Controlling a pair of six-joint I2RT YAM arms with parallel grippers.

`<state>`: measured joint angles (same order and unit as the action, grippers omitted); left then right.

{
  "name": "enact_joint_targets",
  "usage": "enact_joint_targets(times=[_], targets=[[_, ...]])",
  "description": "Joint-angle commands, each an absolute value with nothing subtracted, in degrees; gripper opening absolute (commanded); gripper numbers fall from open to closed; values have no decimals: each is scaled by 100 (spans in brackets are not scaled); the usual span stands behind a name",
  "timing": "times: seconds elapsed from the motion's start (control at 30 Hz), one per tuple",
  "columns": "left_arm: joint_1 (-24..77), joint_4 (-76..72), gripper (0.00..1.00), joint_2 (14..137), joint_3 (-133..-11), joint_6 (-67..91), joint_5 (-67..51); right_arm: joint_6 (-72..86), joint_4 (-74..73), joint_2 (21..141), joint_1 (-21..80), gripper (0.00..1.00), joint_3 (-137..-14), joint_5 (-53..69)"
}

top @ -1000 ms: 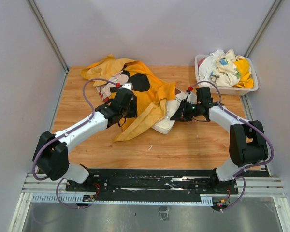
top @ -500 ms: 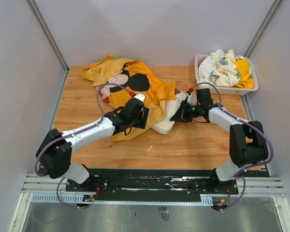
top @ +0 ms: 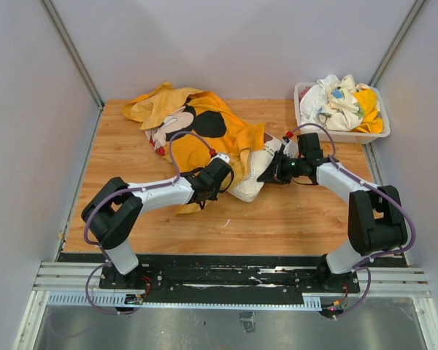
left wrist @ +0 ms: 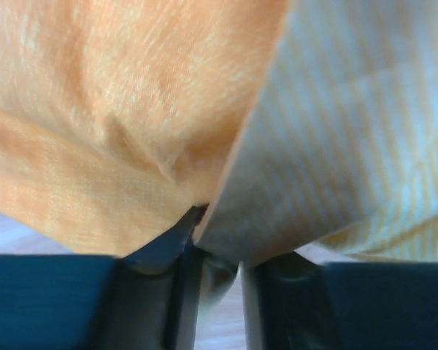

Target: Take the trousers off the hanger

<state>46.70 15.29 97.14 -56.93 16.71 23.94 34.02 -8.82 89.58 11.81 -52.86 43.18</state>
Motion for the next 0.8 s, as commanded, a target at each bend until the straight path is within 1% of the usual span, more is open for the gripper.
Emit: enact_joint_targets(times=[0.0,0.03,0.07,0.17,0.3,0.37,0.47,0.6,0.77], targets=[[4693,1435,13,9648,-5985,1603,2751,3383,-796,8736,1034,13,-5233,4413],[4693,1494,4,9618,-6010,1614,2847,3384,-792,8742,1037,13,-5226,4419],[4693,1567,1,9587,-6046,1620,2906,3385,-779,8745,1030,13,-5219,4432],[4695,1859,0,9365,-6224,1671,2816,3370,-760,8756,1033,13,-5203,4443],[4698,2575,0,8831,-7005,1955,1856,3378,-714,8753,1036,13,-5187,4464],[4695,2883,0,8646,-7680,2105,1202,3426,-623,8753,1037,13,-5179,4473],[4698,3378,0,8675,-8640,2325,376,3520,-512,8769,1034,13,-5229,4505],[4694,3600,0,8799,-9496,2668,-615,3652,-421,8774,1029,13,-5391,4526],[4699,3397,0,9004,-9950,3153,-1656,3979,-142,8709,1036,13,-5651,4611]])
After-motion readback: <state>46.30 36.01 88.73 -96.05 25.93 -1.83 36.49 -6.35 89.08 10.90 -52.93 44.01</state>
